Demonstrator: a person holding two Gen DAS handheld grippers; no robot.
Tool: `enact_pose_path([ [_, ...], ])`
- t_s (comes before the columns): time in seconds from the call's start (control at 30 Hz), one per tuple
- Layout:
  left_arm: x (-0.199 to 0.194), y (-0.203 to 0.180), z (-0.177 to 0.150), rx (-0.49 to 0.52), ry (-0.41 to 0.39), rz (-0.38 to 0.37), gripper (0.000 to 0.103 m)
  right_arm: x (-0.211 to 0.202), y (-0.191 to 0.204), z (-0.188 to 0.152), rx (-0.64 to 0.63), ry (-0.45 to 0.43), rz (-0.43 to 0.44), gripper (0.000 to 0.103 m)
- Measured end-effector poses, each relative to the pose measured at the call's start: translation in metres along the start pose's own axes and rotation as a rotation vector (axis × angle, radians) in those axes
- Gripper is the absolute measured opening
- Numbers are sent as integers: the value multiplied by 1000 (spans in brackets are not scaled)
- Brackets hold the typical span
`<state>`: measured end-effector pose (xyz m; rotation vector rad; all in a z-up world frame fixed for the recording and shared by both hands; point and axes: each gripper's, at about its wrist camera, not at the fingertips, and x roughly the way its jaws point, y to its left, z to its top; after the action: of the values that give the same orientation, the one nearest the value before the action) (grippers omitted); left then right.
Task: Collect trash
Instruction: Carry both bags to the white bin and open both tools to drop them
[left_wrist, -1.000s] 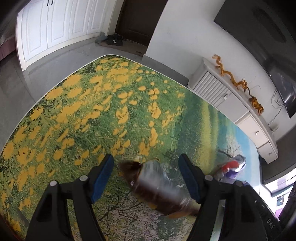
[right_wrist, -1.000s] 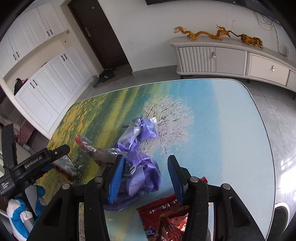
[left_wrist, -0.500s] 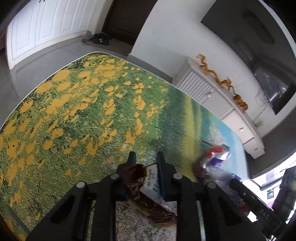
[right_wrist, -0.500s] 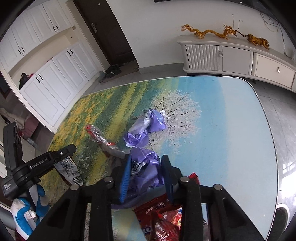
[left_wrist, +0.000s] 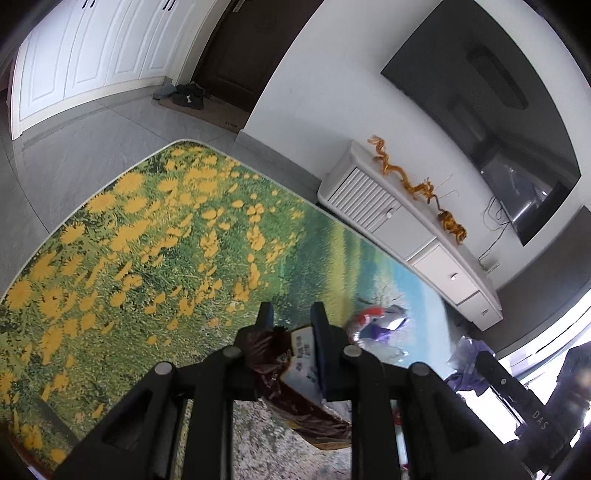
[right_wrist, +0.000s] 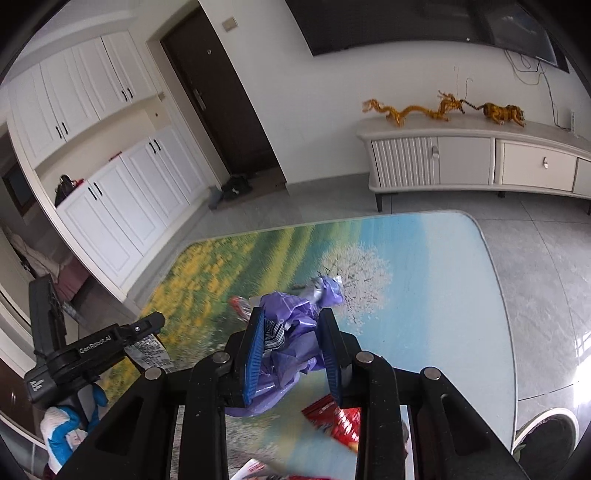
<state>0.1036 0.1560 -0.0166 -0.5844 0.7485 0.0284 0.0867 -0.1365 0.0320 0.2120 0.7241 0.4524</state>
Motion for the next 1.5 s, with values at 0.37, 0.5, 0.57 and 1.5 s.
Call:
enact_pose_path([
  [0.37,-41,-24,-5,30,-38,-70,19,-54,7,-10,24,-78,22,28],
  [0.5,-51,-38,-12,52,-34,-105,19,-73,1,-16,42,-103,17,28],
  [0.57,-56,-48,-16,72,-34,-123,19,-84,-4,-19,54,-119,11,28],
  [1.5,-26,-301,-174,537,290,-405,19,-252,-206,-123,452,-329,-293,28],
])
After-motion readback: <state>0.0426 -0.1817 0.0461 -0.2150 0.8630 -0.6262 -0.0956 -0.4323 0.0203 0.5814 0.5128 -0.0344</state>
